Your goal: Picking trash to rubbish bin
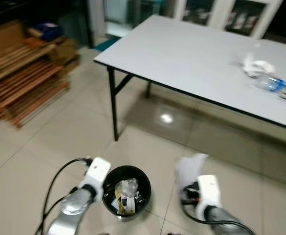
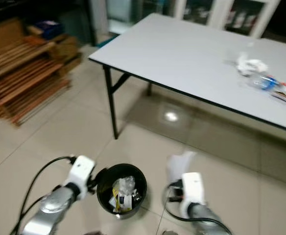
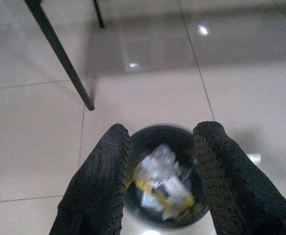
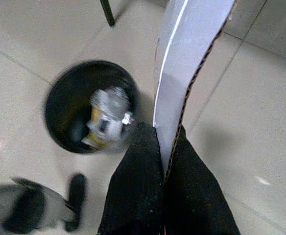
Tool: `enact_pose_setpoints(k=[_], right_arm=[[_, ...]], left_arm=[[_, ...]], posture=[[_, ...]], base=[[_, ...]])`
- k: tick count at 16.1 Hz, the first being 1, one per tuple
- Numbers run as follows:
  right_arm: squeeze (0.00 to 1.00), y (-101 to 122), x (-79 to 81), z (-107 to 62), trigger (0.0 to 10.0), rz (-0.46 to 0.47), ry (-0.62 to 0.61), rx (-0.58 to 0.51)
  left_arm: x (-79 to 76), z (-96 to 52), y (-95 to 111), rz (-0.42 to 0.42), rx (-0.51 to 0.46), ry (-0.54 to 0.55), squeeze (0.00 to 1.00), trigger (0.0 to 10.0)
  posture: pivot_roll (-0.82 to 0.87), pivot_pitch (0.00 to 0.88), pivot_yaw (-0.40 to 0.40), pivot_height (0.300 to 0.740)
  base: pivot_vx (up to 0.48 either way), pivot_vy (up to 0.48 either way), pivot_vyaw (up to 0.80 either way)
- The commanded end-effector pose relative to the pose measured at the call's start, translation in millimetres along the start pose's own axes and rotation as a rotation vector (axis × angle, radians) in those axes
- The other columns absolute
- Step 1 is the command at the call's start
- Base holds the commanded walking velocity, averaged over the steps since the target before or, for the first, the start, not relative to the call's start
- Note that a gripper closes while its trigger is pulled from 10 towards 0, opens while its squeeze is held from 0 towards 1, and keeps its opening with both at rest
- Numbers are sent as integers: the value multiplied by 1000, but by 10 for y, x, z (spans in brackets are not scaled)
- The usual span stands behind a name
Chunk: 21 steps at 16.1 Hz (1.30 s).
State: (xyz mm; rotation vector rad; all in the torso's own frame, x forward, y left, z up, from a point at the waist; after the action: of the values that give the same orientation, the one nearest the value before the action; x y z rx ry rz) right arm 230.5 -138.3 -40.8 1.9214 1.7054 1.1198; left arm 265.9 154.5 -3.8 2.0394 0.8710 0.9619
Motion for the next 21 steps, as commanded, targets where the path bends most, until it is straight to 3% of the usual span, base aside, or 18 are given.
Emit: enact_pose_setpoints(k=[1, 17, 21], right_arm=[[0, -3, -129, -26, 10000, 1, -42, -7], [0, 109, -115, 14, 10000, -23, -13, -29], [0, 162, 52, 64, 10000, -124, 63, -23]], left_arm=[[-33, 13, 97, 6, -21, -12, 0, 10000], [-76, 21, 145, -46, -6, 14, 0, 10000], [-39, 16, 187, -68, -9, 71, 0, 10000]], posture=[[-15, 52, -18, 740], [-22, 45, -67, 740], [-8, 45, -93, 740]], base=[[0, 412, -575], [0, 409, -625], [0, -240, -156]])
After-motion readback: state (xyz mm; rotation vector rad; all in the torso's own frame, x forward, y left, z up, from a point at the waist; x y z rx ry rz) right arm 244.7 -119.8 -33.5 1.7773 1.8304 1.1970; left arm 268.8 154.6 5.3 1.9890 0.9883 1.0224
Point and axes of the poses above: a point about 5 cm out from each wrist's last joint towards the gripper, its own z axis pointing out of the wrist towards the gripper, its own y axis along the axis of the wrist's last joint, x = y × z, the point moved 4 cm from there along z, pointing out of the wrist towards the gripper, and after that the axes turned 13 degrees about z, right-handed, at the moved point
